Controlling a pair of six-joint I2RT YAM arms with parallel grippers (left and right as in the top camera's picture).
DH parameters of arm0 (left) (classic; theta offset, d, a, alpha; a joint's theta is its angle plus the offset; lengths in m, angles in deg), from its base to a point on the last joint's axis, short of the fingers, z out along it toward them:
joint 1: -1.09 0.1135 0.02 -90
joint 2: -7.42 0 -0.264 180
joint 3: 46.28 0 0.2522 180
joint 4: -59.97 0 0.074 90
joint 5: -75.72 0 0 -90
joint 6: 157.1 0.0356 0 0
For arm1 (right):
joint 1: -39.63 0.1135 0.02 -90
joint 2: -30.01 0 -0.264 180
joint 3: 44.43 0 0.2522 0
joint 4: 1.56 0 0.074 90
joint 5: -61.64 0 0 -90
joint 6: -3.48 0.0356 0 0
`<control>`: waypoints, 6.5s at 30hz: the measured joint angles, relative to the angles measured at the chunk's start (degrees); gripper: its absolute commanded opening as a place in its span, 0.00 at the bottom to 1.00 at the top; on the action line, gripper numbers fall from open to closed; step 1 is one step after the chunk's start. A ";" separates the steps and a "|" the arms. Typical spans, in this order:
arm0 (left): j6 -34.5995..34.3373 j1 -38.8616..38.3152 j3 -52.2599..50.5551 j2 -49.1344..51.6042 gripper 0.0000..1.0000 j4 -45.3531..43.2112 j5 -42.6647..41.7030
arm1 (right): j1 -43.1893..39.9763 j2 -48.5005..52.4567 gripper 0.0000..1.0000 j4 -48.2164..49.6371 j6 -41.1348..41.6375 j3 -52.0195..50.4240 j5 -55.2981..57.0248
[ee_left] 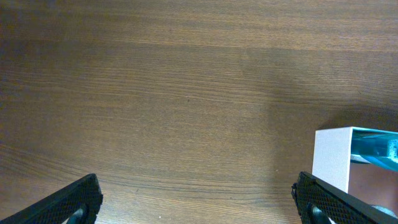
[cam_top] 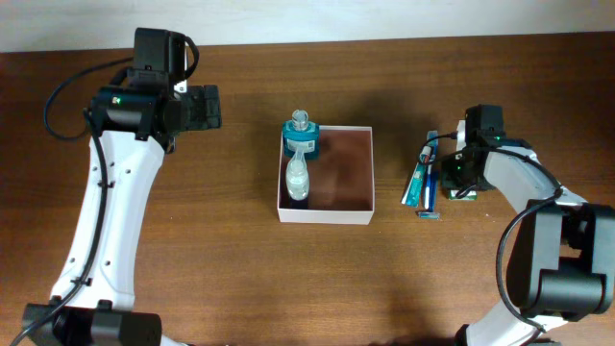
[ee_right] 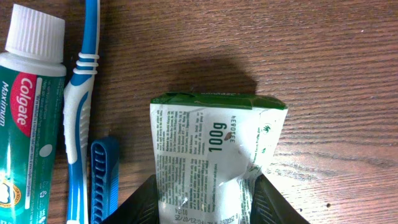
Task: Pack container
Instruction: 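Lower the right gripper onto the soap bar and close on it, then lift the soap bar and carry it over the box, then lower the soap bar into the box and open the right gripper, then move the right gripper back over the Colgate toothpaste and toothbrush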
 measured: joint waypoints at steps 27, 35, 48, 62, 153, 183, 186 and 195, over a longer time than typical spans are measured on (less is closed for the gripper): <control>0.00 0.00 0.00 0.00 0.99 0.00 0.00 | 0.00 -0.02 0.28 -0.76 -0.20 0.31 0.02; 0.00 0.00 0.00 0.00 0.99 0.00 0.00 | 0.00 -0.02 0.20 -3.80 -0.17 1.42 -0.31; 0.00 0.00 0.00 0.00 0.99 0.00 0.00 | 2.60 -6.05 0.19 -19.04 -0.11 15.41 -2.23; 0.00 0.00 0.00 0.00 0.99 0.00 0.00 | 20.55 -13.42 0.18 -20.68 14.58 22.05 -5.44; 0.00 0.00 0.00 0.00 0.99 0.00 -0.09 | 16.96 -12.57 0.38 -23.43 24.39 15.26 0.63; 0.00 0.00 0.00 0.00 0.99 0.00 -0.09 | 16.74 -7.17 0.38 0.33 31.21 -3.48 0.66; 0.00 0.00 0.00 0.00 1.00 0.00 -0.09 | 16.72 -6.54 0.39 0.46 31.26 -3.48 0.63; 0.00 0.00 0.00 0.00 0.99 0.00 -0.09 | 16.70 -6.43 0.39 0.57 31.39 -3.48 0.66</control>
